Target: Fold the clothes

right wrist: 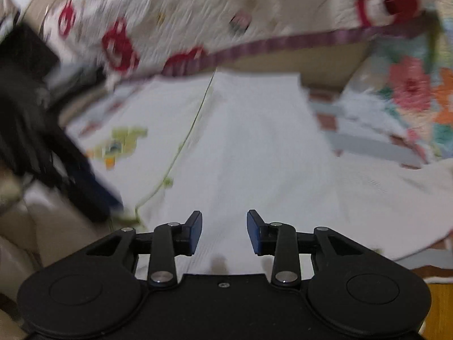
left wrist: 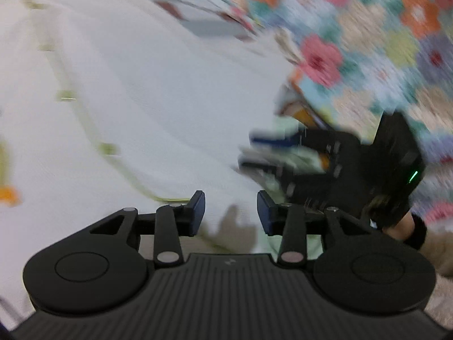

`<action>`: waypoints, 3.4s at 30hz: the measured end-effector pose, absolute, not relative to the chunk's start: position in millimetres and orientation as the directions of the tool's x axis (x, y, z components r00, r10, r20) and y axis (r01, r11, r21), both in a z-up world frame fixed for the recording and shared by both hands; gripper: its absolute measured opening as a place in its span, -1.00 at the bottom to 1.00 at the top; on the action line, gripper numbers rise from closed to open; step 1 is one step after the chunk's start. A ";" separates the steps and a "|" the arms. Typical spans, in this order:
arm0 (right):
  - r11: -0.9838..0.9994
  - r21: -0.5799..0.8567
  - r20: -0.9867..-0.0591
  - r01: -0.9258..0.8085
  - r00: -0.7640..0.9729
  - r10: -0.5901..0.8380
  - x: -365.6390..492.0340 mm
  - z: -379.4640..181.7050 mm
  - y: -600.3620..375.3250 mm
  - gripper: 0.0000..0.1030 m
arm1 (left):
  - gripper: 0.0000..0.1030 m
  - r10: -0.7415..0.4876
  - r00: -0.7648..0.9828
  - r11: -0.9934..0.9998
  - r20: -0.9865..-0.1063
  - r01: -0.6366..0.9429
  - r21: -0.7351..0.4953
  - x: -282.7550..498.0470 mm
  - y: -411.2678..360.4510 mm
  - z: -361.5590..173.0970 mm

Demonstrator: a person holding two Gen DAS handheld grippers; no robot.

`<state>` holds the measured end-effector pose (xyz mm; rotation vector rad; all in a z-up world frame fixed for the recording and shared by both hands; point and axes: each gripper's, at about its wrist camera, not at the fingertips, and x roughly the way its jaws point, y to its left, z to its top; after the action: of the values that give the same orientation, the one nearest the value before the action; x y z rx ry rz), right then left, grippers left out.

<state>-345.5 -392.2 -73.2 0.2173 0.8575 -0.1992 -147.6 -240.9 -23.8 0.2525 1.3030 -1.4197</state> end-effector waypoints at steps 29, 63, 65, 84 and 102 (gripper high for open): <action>0.907 0.395 -0.732 0.144 0.647 0.216 -244.2 -110.9 -374.7 0.30 | 0.08 -0.410 0.353 0.671 -0.841 0.741 -0.016 -83.0 -92.2 -22.9; 0.915 -0.061 -0.892 -0.398 0.433 0.128 -228.8 -86.9 -291.0 -0.69 | 0.11 -0.173 0.506 0.877 -0.845 0.469 0.102 -12.6 17.5 15.2; 0.911 0.020 -0.880 -0.412 0.425 0.211 -221.5 -70.0 -306.6 -0.70 | 0.11 -0.080 0.518 0.905 -0.852 0.396 0.155 5.6 39.4 8.3; 0.900 0.422 -0.634 -0.108 0.675 0.377 -144.4 -40.7 -287.7 -0.46 | 0.24 -0.223 0.381 0.854 -0.897 -0.369 -0.368 35.0 198.4 -91.1; 0.862 0.478 -0.665 -0.166 0.573 0.479 -160.8 -69.8 -267.0 -0.24 | -0.98 -0.034 0.765 0.980 -0.643 0.152 0.128 19.6 76.0 -8.1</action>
<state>-160.8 -267.0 -69.8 0.3873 0.8860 0.3890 19.6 76.0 -8.1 0.1772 0.6927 -0.1018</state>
